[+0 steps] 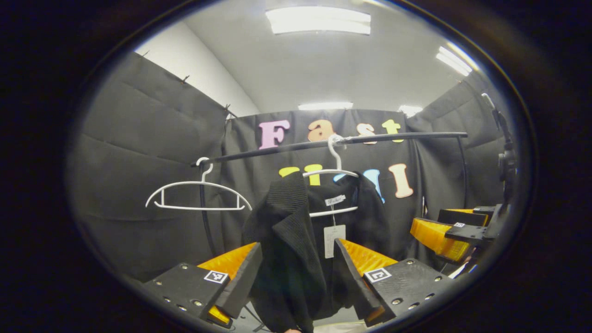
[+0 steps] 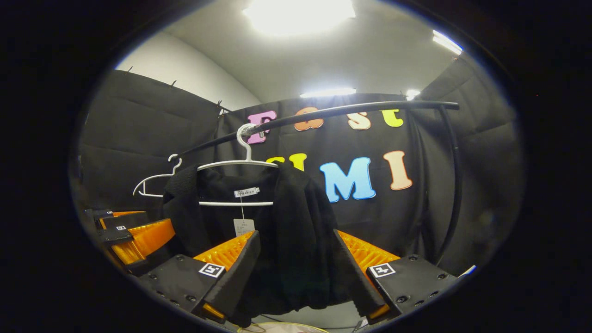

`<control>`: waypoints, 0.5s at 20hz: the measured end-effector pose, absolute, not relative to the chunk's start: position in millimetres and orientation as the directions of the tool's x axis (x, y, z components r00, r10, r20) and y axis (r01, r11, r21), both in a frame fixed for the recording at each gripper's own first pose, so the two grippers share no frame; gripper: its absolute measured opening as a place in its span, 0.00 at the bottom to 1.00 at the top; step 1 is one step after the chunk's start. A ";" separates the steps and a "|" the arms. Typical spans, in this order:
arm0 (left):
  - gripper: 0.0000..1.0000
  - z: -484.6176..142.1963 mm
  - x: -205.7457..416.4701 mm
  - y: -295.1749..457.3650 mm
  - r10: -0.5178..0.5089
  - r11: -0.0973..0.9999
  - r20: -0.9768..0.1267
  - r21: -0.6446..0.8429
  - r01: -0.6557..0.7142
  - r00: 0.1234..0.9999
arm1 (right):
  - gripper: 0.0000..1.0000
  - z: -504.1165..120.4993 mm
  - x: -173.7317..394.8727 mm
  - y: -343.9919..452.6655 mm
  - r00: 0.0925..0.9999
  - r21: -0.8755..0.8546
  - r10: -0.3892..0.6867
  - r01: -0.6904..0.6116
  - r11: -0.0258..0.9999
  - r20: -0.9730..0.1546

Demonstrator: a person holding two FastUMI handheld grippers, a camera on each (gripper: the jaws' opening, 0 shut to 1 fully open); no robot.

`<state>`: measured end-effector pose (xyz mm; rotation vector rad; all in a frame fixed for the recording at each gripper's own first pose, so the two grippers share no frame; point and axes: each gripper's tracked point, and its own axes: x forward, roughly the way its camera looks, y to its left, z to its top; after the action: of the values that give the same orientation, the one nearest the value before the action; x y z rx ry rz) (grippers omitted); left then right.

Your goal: Grasp the clothes on the hanger with both hands and then place them into the laundry hamper below.

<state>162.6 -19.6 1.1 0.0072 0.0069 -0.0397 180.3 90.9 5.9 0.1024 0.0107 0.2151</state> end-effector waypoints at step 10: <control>0.92 -10.3 210.3 -35.6 0.039 0.999 -0.007 0.029 -0.039 0.999 | 0.94 5.1 252.2 109.3 0.954 0.109 0.299 -0.298 0.948 0.010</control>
<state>210.3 -35.6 -10.3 0.0284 0.0078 0.0387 252.2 109.3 5.1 0.1097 0.0065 0.3039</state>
